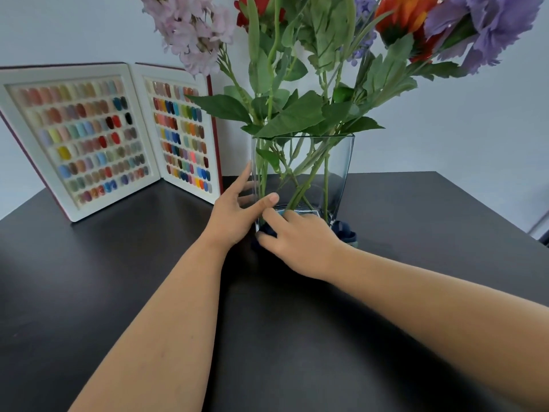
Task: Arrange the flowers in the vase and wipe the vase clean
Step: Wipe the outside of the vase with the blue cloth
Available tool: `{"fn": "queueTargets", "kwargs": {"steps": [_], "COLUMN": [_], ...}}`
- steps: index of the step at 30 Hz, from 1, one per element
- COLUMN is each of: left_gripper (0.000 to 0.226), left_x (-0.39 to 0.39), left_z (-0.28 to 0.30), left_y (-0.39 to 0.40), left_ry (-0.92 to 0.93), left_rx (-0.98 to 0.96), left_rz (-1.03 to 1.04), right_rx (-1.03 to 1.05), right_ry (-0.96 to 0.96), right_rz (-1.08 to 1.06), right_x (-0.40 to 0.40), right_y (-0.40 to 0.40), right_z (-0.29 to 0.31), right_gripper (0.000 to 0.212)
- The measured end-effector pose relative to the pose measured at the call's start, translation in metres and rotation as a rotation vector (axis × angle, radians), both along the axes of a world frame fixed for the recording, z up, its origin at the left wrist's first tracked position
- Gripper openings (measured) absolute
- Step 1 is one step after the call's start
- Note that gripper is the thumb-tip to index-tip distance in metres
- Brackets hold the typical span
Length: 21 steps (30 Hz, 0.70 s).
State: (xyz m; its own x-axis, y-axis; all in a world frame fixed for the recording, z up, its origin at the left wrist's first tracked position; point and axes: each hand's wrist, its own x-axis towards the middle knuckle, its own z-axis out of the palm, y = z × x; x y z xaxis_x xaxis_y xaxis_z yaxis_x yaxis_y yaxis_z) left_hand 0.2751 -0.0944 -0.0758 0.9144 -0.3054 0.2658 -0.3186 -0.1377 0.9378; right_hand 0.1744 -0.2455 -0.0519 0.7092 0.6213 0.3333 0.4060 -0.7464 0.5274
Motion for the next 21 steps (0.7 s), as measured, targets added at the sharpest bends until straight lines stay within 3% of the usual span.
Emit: {"fn": "queueTargets", "kwargs": {"steps": [10,14,21], "left_gripper": [0.102,0.099,0.095], "left_x": [-0.003,-0.003,-0.002], "left_z": [0.002,0.003,0.003], "left_y": [0.002,0.001,0.001], "left_ry": [0.014,0.016,0.007], "left_rx": [-0.025,-0.019,-0.017], "left_rz": [-0.010,-0.005,-0.008], "right_rx": [-0.045,0.011,0.079], "right_ry": [0.069,0.091,0.052], "right_rz": [-0.251,-0.241,-0.125], "right_x": [-0.024,-0.015,-0.002], "right_y": [-0.081,-0.059,0.003], "right_z": [0.006,0.006,0.003], "right_gripper": [0.036,0.029,0.035]}}
